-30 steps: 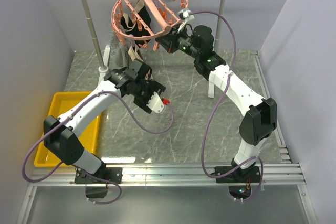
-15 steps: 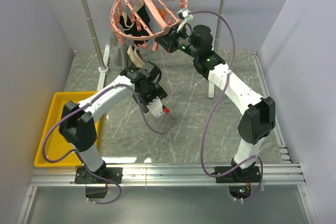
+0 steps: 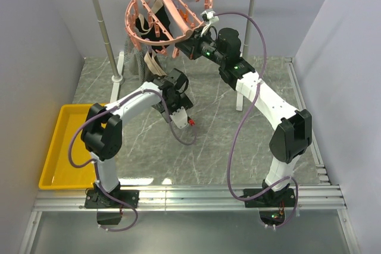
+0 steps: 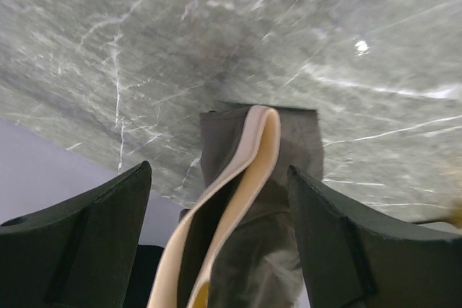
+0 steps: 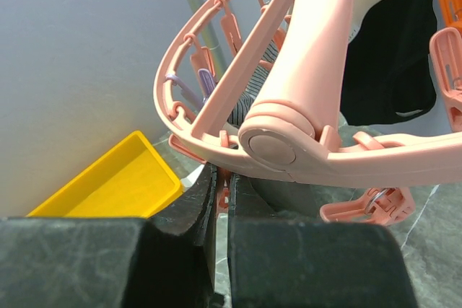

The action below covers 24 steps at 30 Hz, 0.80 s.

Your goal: Clip the underwear to the hanger

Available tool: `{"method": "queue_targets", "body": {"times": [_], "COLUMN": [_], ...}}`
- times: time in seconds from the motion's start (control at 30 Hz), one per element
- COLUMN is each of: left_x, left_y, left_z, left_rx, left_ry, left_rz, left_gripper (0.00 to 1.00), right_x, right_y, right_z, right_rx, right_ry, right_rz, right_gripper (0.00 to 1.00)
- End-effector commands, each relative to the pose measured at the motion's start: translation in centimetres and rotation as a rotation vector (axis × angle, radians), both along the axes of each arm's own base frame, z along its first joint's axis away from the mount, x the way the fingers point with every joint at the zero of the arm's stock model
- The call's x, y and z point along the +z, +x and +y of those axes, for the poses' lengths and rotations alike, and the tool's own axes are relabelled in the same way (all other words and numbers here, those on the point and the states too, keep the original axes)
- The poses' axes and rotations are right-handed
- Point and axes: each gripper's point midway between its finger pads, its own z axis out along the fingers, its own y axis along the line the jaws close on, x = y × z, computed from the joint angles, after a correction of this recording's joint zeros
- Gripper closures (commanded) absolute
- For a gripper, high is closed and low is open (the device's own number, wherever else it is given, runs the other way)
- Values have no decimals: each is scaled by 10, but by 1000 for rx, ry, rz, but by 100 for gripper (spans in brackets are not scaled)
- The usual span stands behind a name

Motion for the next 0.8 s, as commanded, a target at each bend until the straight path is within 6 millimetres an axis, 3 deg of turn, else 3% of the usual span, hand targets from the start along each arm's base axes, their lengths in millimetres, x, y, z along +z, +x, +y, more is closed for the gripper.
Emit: {"method": "queue_targets", "body": {"times": [0.0, 0.33, 0.43, 0.47, 0.57, 0.73, 0.77], "left_x": [7, -8, -5, -5, -1, 14, 23], "left_y": [27, 47, 49, 50, 53, 41, 37], "left_z": [-1, 7, 0, -1, -6, -14, -14], "left_rx": [-7, -14, 1, 9, 25, 57, 64], "left_ry": [13, 34, -22, -34, -88, -183, -205], "left_rz": [-65, -70, -49, -42, -23, 38, 36], "left_gripper": [19, 29, 48, 62, 80, 100, 100], "right_x": [25, 24, 24, 23, 23, 24, 23], "right_y": [5, 7, 8, 8, 8, 11, 12], "right_z": [-1, 0, -1, -1, -2, -4, -5], "right_rx": [-2, 2, -2, -2, -5, -16, -22], "right_ry": [38, 40, 39, 37, 37, 36, 35], "right_rz": [-51, -51, -50, -49, -49, -55, -53], "right_gripper": [100, 100, 100, 100, 100, 100, 100]}}
